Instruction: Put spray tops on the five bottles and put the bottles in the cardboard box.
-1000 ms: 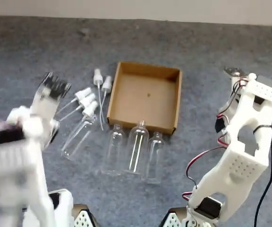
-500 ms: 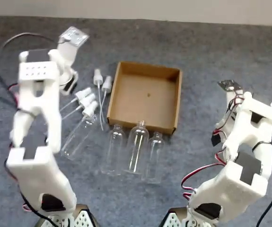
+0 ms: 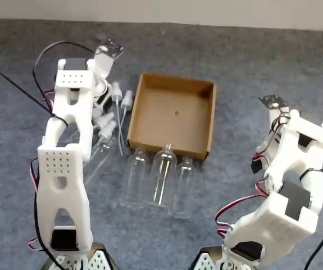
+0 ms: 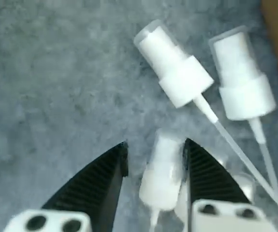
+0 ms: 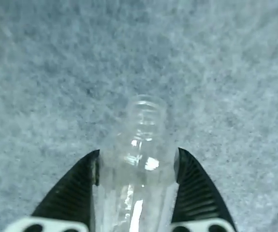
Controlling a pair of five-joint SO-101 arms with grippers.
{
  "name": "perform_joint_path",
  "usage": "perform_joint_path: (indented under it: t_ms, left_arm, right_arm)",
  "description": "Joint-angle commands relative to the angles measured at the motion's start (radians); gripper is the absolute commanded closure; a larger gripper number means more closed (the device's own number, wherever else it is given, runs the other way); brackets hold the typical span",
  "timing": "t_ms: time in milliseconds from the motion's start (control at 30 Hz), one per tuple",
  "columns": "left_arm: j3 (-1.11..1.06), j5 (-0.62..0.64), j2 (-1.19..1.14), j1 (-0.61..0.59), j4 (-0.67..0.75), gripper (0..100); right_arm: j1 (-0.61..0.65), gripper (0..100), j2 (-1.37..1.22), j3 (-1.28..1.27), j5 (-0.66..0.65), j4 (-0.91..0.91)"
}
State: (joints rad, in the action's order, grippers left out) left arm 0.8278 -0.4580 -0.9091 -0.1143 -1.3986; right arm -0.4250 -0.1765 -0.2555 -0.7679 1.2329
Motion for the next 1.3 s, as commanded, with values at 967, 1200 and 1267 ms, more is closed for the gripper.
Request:
perform_joint_path:
  t_ms: [967, 1200, 1267]
  left_arm:
    - [0.378, 0.463, 0.809, -0.042, -0.385, 100]
    - [-0.13, 0.462, 1.296, 0.004, -0.382, 100]
    - [-0.262, 0.463, 1.411, 0.005, -0.339, 100]
  right_arm:
    - [0.705, 99.5, 0.809, 0.001, 0.494, -0.067]
    - [0.964, 99.5, 0.872, -0.16, 0.517, -0.214]
    - [0.997, 99.5, 0.901, -0.194, 0.506, -0.216]
